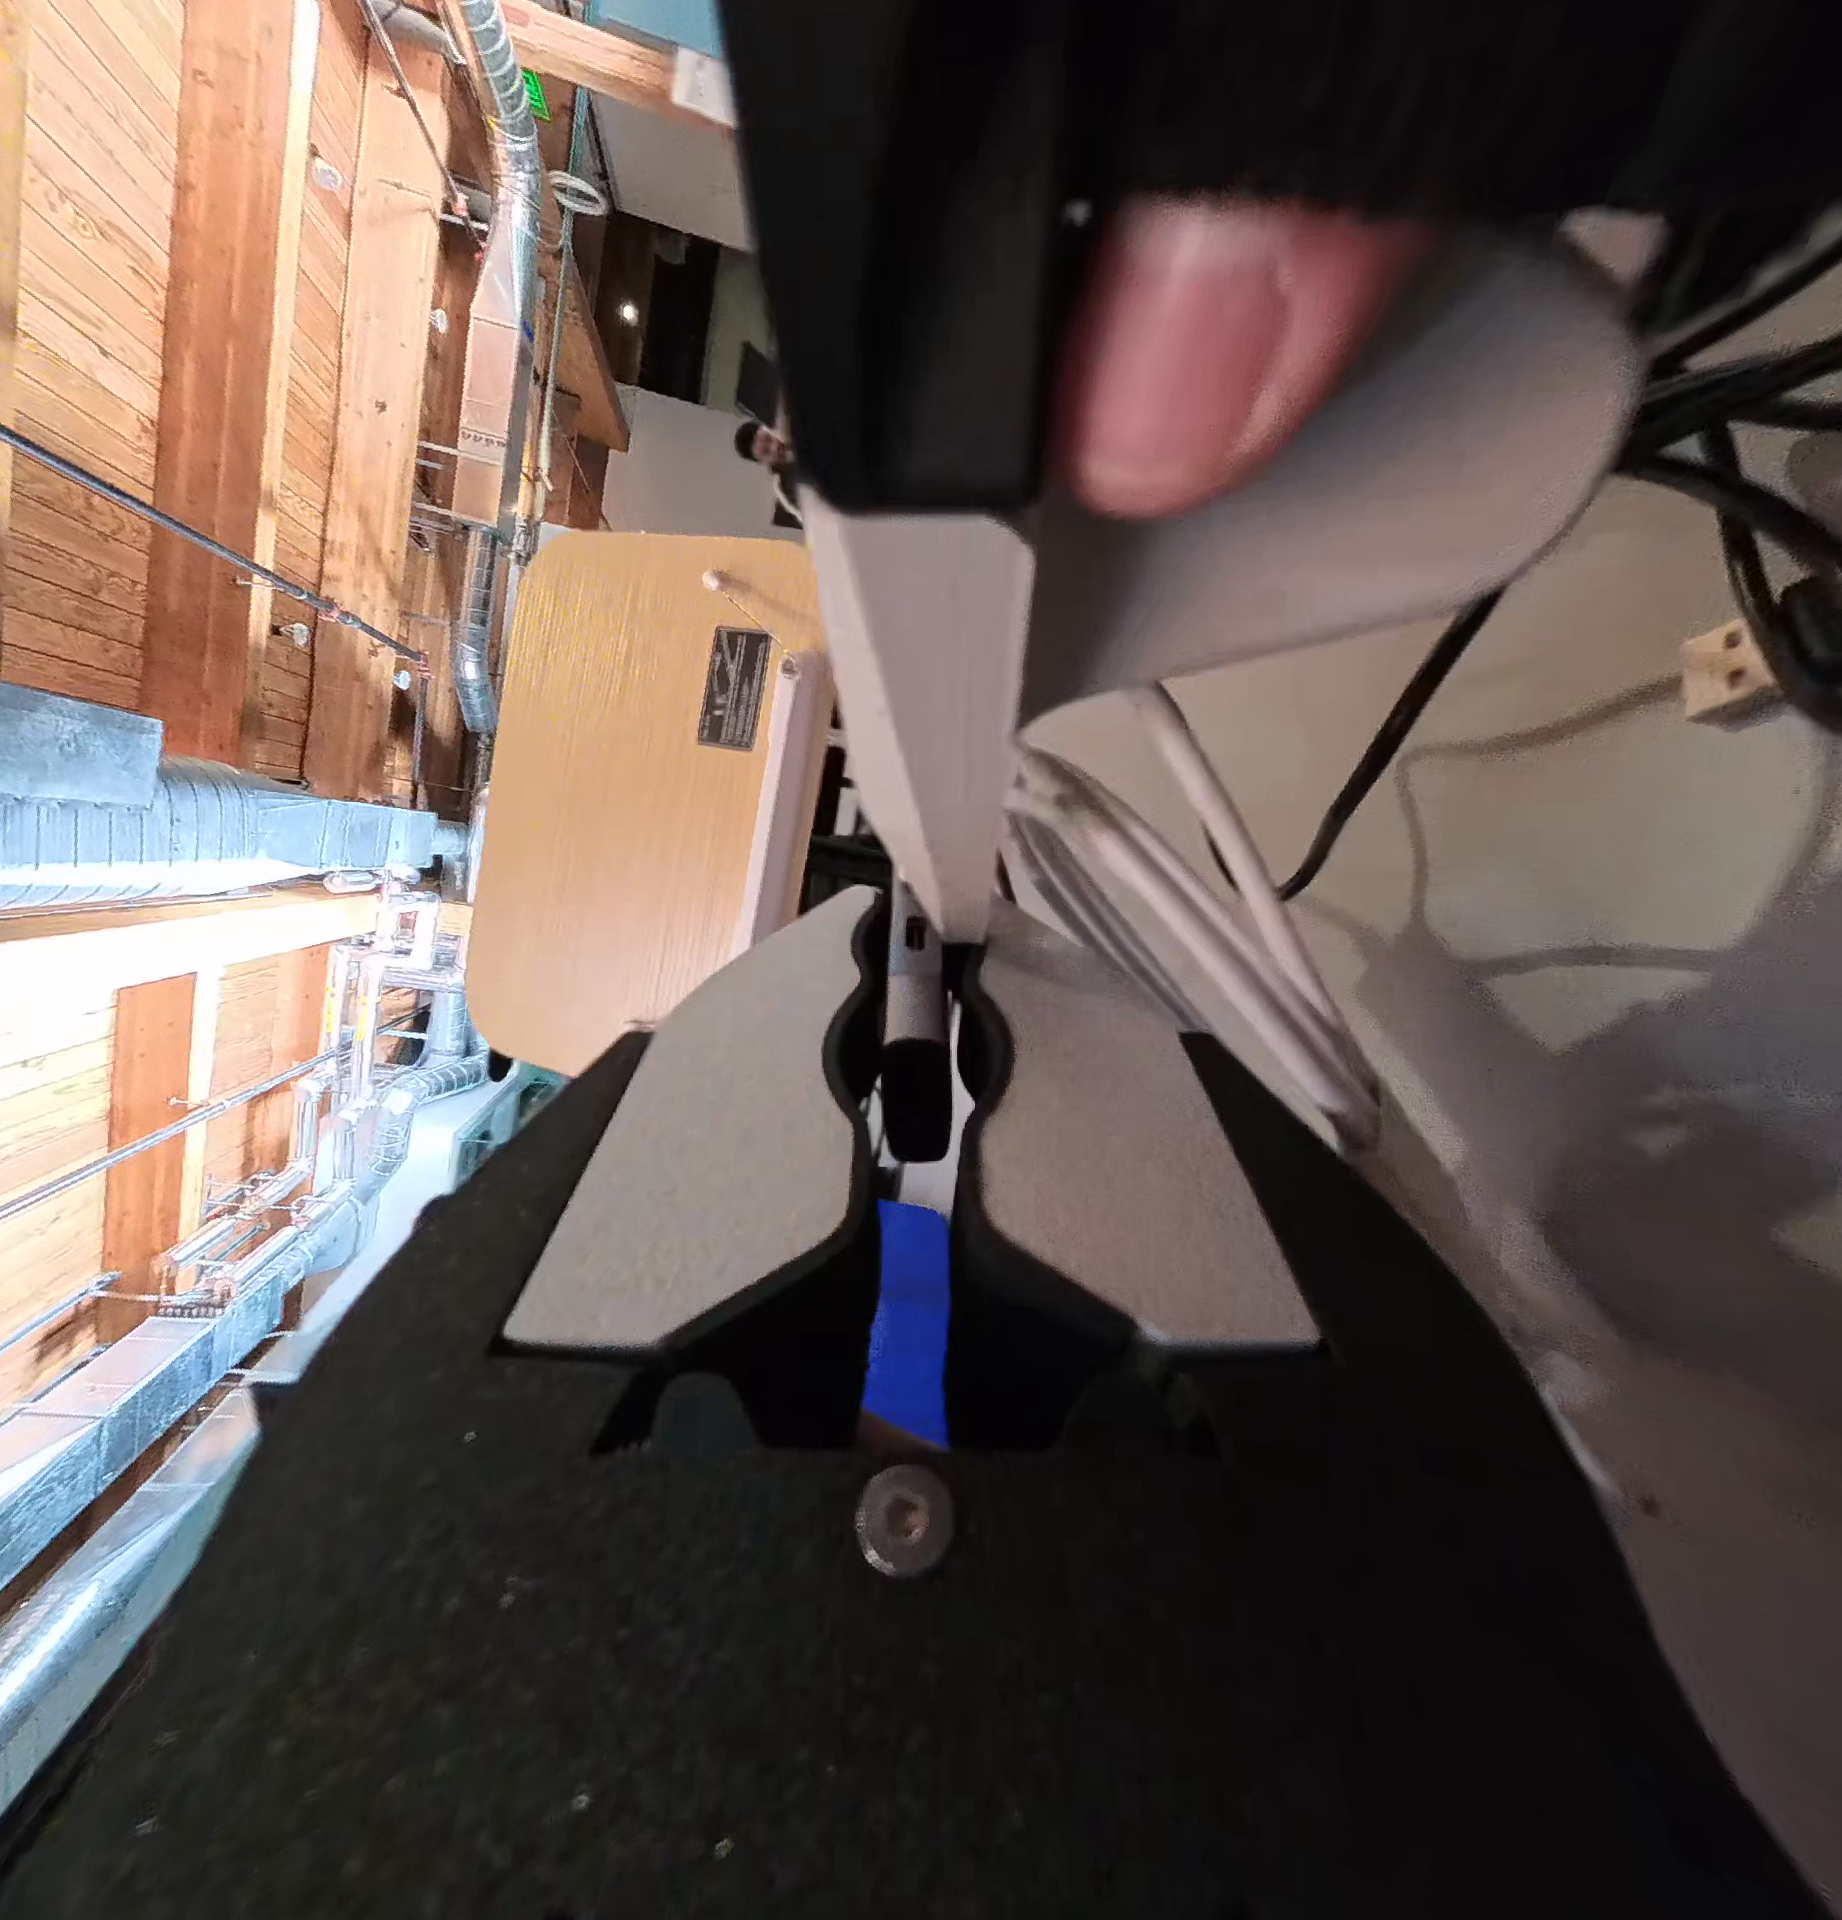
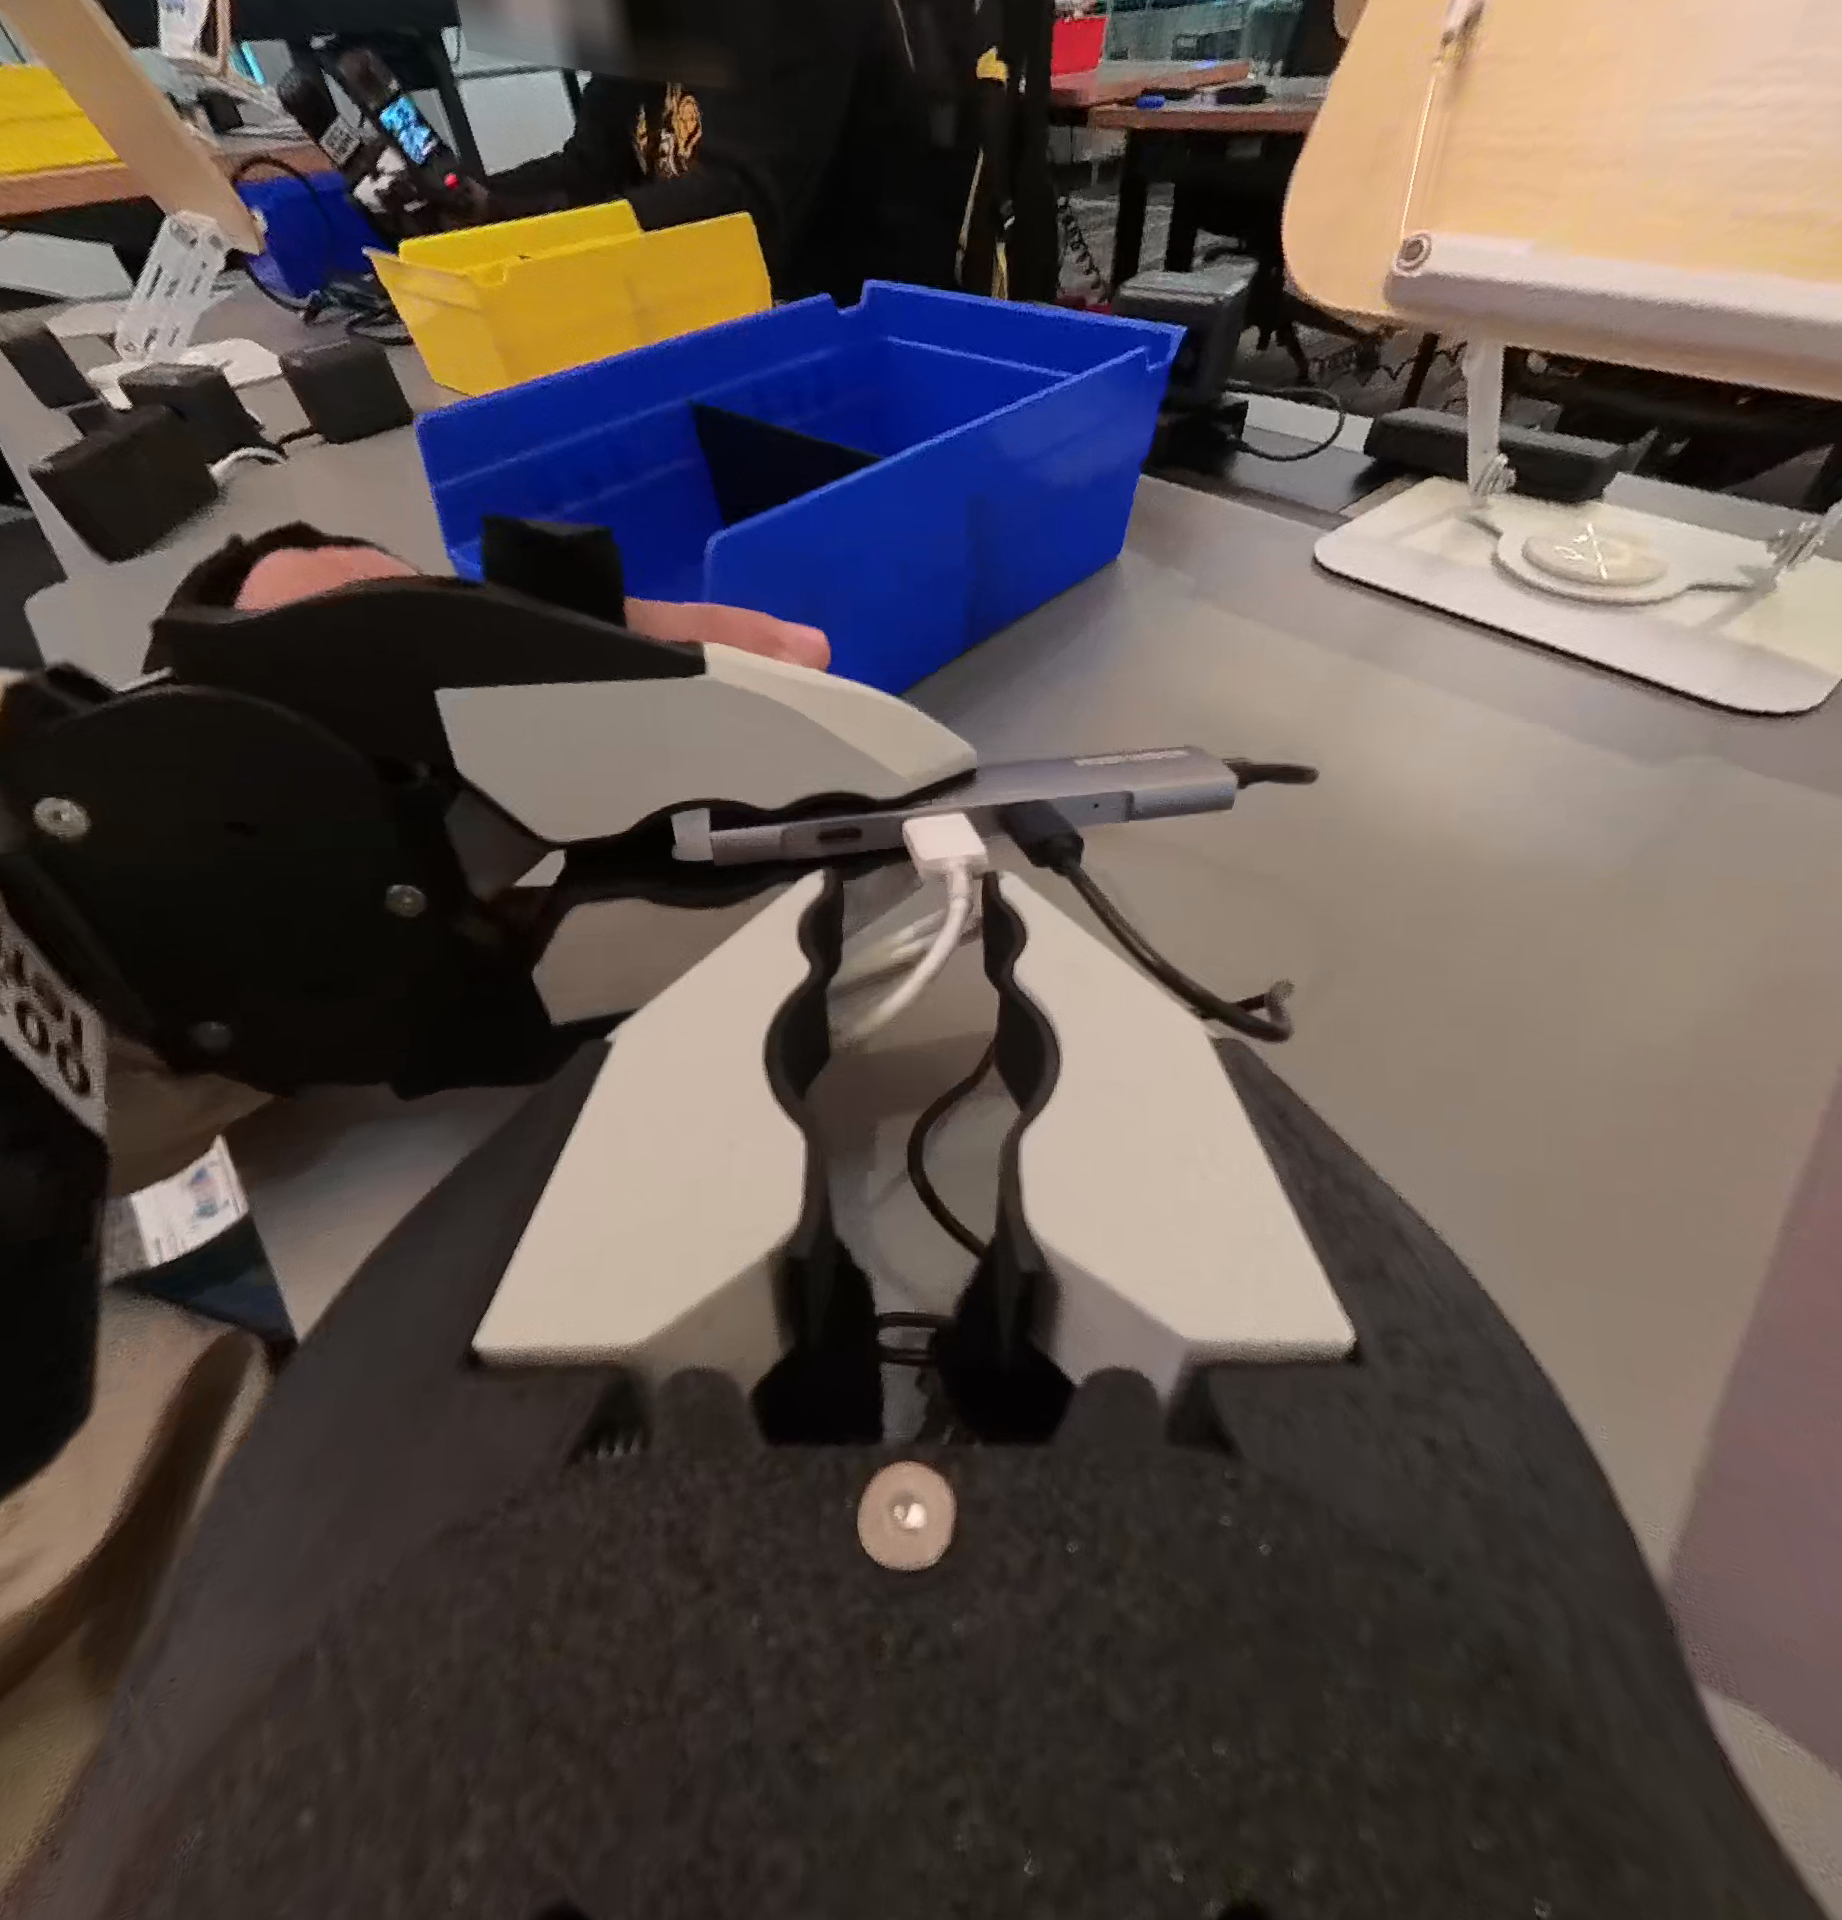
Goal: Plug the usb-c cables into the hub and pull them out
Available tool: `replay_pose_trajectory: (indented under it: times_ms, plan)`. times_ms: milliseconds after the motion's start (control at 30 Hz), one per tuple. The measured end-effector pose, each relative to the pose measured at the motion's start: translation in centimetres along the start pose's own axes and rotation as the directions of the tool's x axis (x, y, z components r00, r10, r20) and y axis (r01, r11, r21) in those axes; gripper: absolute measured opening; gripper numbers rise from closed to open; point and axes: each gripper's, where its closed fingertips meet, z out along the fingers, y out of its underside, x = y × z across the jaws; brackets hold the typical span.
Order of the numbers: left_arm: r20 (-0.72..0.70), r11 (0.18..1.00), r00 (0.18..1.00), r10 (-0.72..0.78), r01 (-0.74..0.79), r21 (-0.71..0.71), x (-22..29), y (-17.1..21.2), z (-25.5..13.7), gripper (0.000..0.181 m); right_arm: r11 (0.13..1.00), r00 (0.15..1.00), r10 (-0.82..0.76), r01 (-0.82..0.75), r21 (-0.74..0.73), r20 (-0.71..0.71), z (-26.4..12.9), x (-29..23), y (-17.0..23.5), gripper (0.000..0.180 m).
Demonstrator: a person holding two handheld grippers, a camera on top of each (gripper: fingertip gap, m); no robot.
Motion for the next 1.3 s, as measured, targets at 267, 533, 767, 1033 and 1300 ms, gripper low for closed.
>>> replay_pose_trajectory:
  times_ms: [267, 533, 767, 1033, 1300]
  plan:
    - [-0.006, 0.999, 1.000, -0.022, 0.022, -0.025, 0.2, 0.2, 0.1, 0.009, 0.999, 1.000, -0.001, 0.001, 0.036, -0.014, -0.5, 0.9, -0.5, 0.014]
    - [-0.017, 0.998, 0.998, -0.060, 0.060, -0.017, 0.3, -0.1, 0.0, 0.010, 0.999, 1.000, -0.012, 0.012, 0.043, 0.010, -0.4, 0.9, -0.4, 0.013]
    - [-0.001, 0.995, 0.995, -0.103, 0.103, -0.012, -0.4, -0.5, 0.0, 0.010, 0.997, 0.999, 0.018, -0.020, 0.072, 0.033, -1.1, 0.8, -1.1, 0.011]
    - [-0.009, 0.995, 0.995, -0.096, 0.096, -0.023, 0.0, -1.5, 0.5, 0.006, 0.998, 0.999, 0.022, -0.020, 0.063, -0.033, -2.5, 1.4, -0.4, 0.010]
    - [0.026, 0.975, 0.980, -0.195, 0.197, -0.102, -2.0, 1.4, 0.2, 0.009, 0.984, 0.999, 0.029, -0.024, 0.177, -0.025, -5.6, 4.4, -1.9, 0.011]
